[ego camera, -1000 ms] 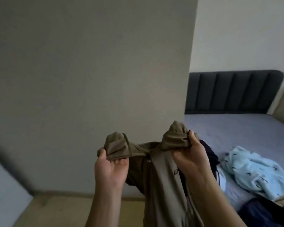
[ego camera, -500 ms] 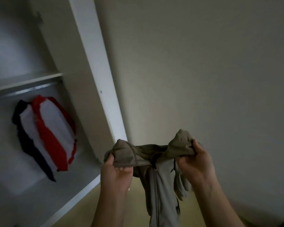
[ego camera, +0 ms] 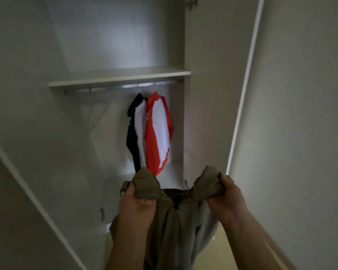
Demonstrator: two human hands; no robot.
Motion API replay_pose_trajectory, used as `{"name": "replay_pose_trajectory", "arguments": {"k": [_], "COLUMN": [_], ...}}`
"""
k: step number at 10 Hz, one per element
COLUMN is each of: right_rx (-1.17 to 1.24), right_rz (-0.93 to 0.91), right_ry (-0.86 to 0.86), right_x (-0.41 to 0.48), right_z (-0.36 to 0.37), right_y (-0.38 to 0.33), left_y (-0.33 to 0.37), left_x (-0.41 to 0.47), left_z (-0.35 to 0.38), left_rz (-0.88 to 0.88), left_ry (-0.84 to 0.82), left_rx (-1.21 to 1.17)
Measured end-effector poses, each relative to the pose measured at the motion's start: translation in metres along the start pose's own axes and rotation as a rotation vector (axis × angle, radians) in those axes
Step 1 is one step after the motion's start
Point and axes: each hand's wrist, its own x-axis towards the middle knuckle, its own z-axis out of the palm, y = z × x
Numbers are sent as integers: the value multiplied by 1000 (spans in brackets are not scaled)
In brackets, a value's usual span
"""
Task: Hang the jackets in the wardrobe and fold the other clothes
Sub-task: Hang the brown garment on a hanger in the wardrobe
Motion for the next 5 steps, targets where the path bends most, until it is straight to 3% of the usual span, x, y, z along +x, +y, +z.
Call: {"name": "replay_pose_trajectory", "arguments": {"k": [1, 3, 4, 5], "right_rx": [-107, -451, -739, -967], "right_rz": [47, 223, 290, 328], "right_ry": [-55, -214, -341, -300], "right_x": [69, 208, 268, 320], "right_z": [24, 92, 130, 162], "right_y": [25, 54, 71, 96], "left_y": [35, 92, 127, 158], "left_x": [52, 143, 182, 227], "left_z": [4, 2, 12, 0], "left_rz": [22, 303, 307, 311], "left_ry": [165, 273, 288, 181], "left_rx": [-67, 204, 358, -78]}}
